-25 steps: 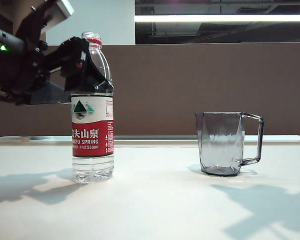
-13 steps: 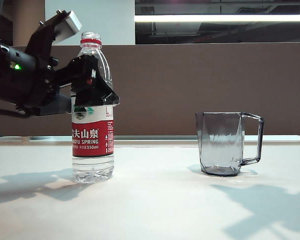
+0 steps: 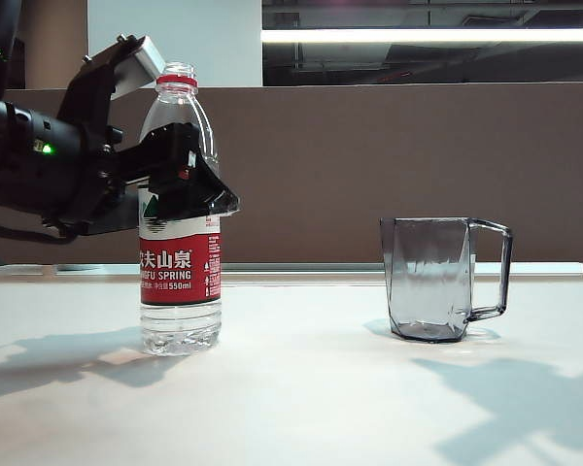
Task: Pick up the mineral water bottle with the left hand on the table and pour water into the mug until it's half full.
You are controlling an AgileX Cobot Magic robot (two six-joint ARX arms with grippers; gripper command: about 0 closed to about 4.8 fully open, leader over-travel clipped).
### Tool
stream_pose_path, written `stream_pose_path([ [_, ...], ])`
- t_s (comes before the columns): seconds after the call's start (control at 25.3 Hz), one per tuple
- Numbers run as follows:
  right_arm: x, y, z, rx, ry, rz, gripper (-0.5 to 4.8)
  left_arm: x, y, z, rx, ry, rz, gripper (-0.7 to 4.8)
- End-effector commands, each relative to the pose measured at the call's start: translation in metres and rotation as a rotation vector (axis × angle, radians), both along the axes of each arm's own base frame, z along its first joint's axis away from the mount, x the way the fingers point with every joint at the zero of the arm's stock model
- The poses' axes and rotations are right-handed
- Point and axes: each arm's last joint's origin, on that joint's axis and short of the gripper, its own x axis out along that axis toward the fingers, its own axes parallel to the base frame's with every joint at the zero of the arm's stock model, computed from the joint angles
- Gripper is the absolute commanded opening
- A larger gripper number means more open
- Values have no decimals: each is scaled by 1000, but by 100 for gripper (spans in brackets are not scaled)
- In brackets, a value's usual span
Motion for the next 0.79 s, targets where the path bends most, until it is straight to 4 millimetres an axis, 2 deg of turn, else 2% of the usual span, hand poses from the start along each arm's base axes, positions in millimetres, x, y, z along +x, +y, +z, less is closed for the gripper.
stream_pose_path([
  [0.04, 0, 0, 3, 14, -18, 3, -8, 3, -2, 2, -13, -22, -3, 479],
  [0.43, 0, 0, 3, 14, -18, 3, -8, 5, -3, 0, -24, -38, -3, 479],
  [0.51, 0, 0, 3, 14, -18, 3, -8, 5, -3, 0, -24, -39, -3, 426],
  [0.79, 0, 0, 3, 14, -18, 3, -8, 5, -3, 1, -25, -39, -3, 320],
])
